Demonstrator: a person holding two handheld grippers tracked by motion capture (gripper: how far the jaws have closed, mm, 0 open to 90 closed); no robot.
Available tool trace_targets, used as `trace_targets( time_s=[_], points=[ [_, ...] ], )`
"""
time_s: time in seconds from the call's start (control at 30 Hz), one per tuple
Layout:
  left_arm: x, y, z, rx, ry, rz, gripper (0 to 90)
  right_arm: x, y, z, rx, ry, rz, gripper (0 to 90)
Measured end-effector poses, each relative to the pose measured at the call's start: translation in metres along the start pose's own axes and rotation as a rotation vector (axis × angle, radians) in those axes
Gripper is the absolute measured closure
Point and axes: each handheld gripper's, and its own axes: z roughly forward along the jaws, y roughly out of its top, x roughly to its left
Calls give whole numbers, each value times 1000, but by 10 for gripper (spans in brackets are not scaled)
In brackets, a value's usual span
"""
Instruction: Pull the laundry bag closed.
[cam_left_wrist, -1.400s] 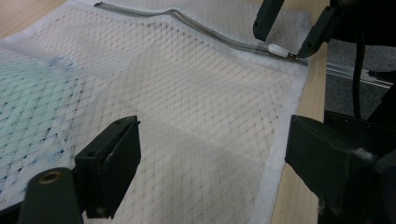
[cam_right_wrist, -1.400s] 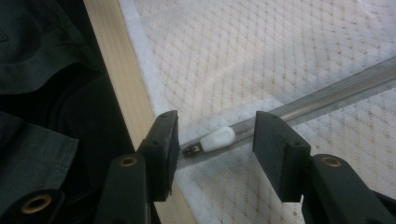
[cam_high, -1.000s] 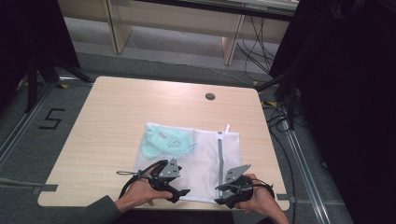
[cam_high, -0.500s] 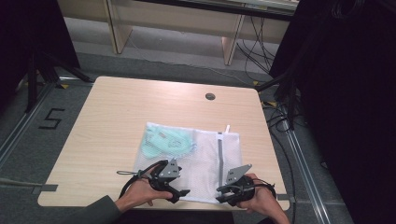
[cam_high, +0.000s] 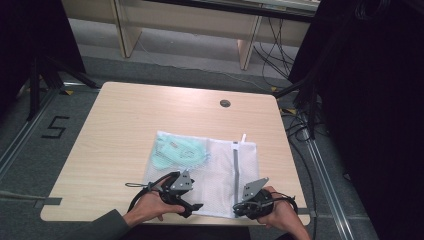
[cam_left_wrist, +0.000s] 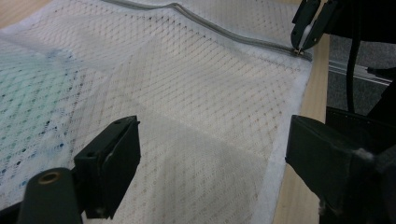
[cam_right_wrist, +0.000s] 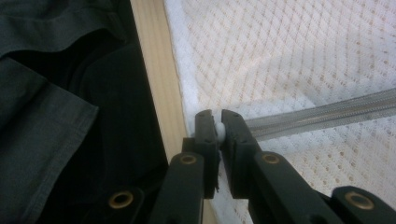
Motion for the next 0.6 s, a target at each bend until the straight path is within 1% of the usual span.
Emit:
trace_targets(
  time_s=[0.03,0.1,0.13,0.17,0.2,0.23,0.27,0.33,0.4,0.43,0.47,0.5,0.53,0.57,0.6],
  points=[
    [0,0,0,-1,-4,-2,173,1,0,-1,5,-5,17,861],
    [0,0,1,1,-6,2,174,2,0,-2,4,-19,3,863],
    [1,0,0,17,0,13,174,1,1,-2,-3,-21,-9,863],
    [1,0,0,12,-3,6,174,2,1,-3,-2,-31,19,860],
    [1,0,0,6,-5,4,174,-1,0,-4,-9,-17,-1,857],
    [1,0,0,9,-4,3,174,-1,0,-3,-7,-17,3,855],
    [2,0,0,12,-1,12,175,0,-1,-4,2,-24,24,855],
    [1,0,0,23,-2,16,175,1,-1,-3,6,-22,27,851],
    [0,0,1,0,-17,-7,175,0,-1,-4,8,-24,20,862],
    [0,1,1,0,-23,6,176,-1,-1,-4,4,-20,-7,864],
    [-1,0,1,6,-21,-9,177,-1,-1,-4,10,-19,-5,864],
    [-2,0,1,10,-24,-3,177,0,0,-4,13,-30,-2,864],
    [-3,0,2,7,-31,-9,177,1,0,-5,15,-34,17,864],
    [-5,1,2,7,-40,-7,178,-1,1,-5,4,-35,-3,865],
    [-6,1,3,8,-48,1,178,-1,1,-6,1,-41,2,864]
  ],
)
